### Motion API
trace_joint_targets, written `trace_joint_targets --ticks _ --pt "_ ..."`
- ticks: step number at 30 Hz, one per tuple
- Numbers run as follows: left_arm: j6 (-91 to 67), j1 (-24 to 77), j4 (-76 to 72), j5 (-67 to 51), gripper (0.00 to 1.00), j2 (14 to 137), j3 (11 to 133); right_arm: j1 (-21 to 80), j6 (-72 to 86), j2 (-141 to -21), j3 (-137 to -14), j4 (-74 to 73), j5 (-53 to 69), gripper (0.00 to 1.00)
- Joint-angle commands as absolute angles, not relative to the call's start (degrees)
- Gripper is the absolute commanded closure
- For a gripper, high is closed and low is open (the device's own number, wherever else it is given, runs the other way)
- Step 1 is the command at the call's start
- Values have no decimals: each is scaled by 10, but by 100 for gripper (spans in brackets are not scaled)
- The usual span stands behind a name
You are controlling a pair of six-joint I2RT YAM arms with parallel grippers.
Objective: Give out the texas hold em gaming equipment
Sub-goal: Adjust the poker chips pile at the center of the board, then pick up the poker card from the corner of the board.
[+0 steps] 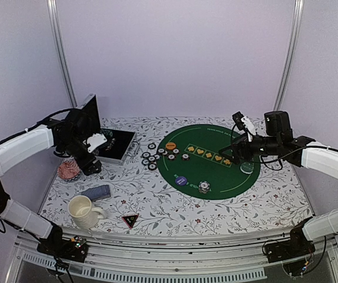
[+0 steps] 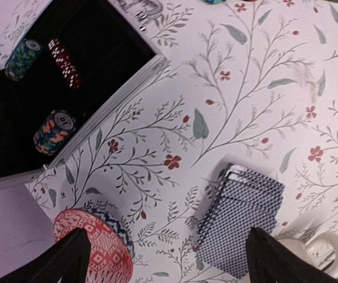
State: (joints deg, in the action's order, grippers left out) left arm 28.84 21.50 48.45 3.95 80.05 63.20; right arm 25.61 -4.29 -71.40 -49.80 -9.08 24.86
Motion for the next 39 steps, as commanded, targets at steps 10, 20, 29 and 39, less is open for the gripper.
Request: trace_joint_targets --ticks 10,20,29,39 --pt "474 88 436 -166 2 799 548 259 -88 -713 -478 -57 315 1" --pt "480 91 424 -153 2 840 510 259 -88 -679 -453 -36 316 1" --pt "492 111 410 -123 2 849 477 259 -90 -677 -451 -32 318 1" --pt "500 128 398 -123 2 849 471 260 -91 -671 -447 -31 317 1"
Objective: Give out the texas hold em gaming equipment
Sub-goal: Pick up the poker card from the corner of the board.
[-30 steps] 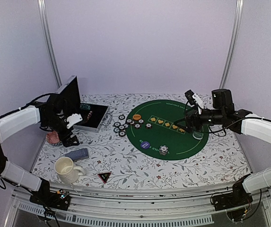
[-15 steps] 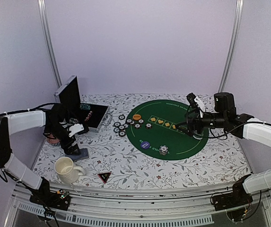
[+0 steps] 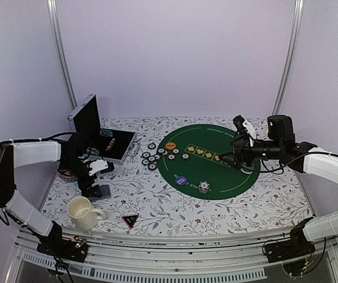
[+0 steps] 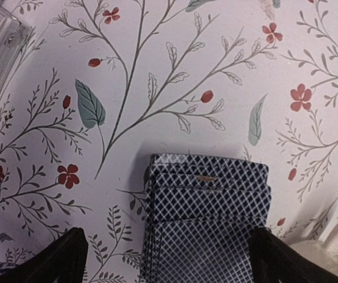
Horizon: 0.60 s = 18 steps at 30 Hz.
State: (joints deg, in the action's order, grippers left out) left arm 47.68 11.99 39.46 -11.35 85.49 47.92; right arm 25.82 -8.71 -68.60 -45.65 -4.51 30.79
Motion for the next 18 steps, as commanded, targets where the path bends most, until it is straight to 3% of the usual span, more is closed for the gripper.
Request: trace_joint_targets --ticks 1,10,18 --pt "501 129 399 -120 2 848 468 259 -92 -671 -447 -31 317 1" --pt "503 138 395 -116 2 831 476 259 -92 -670 -446 -33 317 1" --pt "505 143 407 -153 2 746 458 260 -93 -673 -447 -34 316 1"
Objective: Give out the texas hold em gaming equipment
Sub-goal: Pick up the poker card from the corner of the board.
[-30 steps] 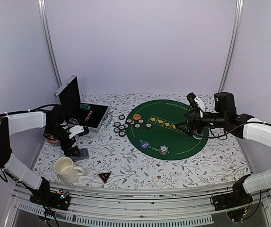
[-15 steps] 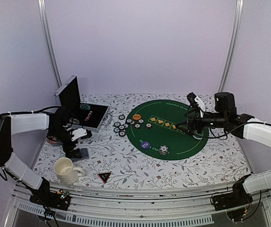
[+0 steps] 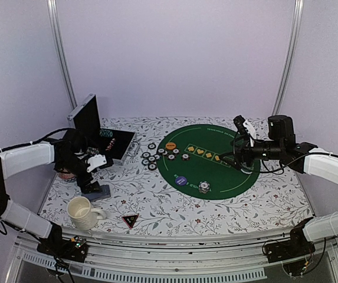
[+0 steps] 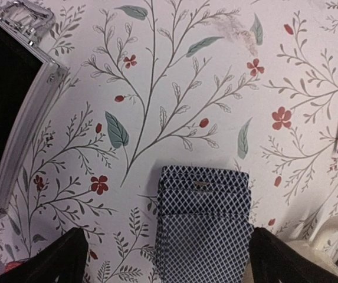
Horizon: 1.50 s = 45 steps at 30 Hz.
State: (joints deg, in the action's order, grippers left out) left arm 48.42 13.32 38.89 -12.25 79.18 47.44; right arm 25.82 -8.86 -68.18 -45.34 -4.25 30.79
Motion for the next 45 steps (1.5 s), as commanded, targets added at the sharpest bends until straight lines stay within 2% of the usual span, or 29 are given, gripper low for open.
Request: trace_joint_targets --ticks 1,6,45 --pt "505 145 403 -153 2 739 451 259 -93 -673 -448 -34 316 1" --pt "511 155 390 -101 2 746 440 259 -94 -672 -449 -37 315 1" --pt "526 161 362 -64 3 886 444 260 -98 -670 -444 -40 318 1"
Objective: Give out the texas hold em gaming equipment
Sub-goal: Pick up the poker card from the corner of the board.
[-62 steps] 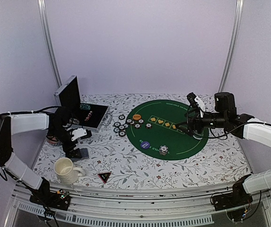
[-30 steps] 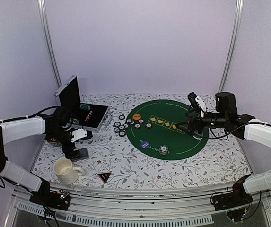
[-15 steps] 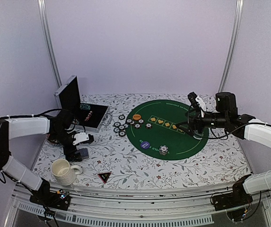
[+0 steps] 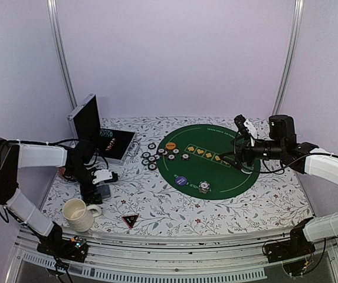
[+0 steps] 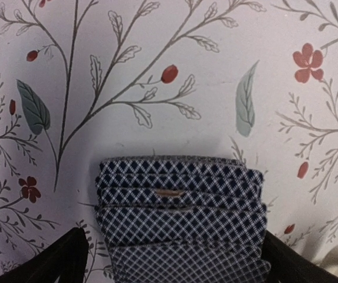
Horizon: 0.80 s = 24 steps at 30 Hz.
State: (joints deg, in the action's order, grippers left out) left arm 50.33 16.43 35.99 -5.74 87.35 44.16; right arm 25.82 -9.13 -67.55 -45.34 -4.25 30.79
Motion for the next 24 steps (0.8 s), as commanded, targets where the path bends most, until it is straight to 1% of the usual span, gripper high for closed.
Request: trace_joint_targets --ticks 1,5,8,13,15,20,24 --pt "526 161 359 -66 4 892 445 260 -98 -671 -444 -40 318 1" --pt "523 161 343 -65 7 904 452 259 -98 -672 -444 -41 317 1" --pt "515 163 341 -74 13 912 458 259 -98 -672 -445 -42 315 1" --pt "512 165 353 -74 33 920 468 260 -97 -671 -446 -45 312 1" --pt "508 167 357 -78 39 919 474 259 -96 -670 -447 -45 312 1" --pt "497 179 369 -72 46 920 493 260 -75 -668 -456 -47 290 1" --pt "479 210 404 -61 49 929 533 258 -21 -670 -470 -43 257 1"
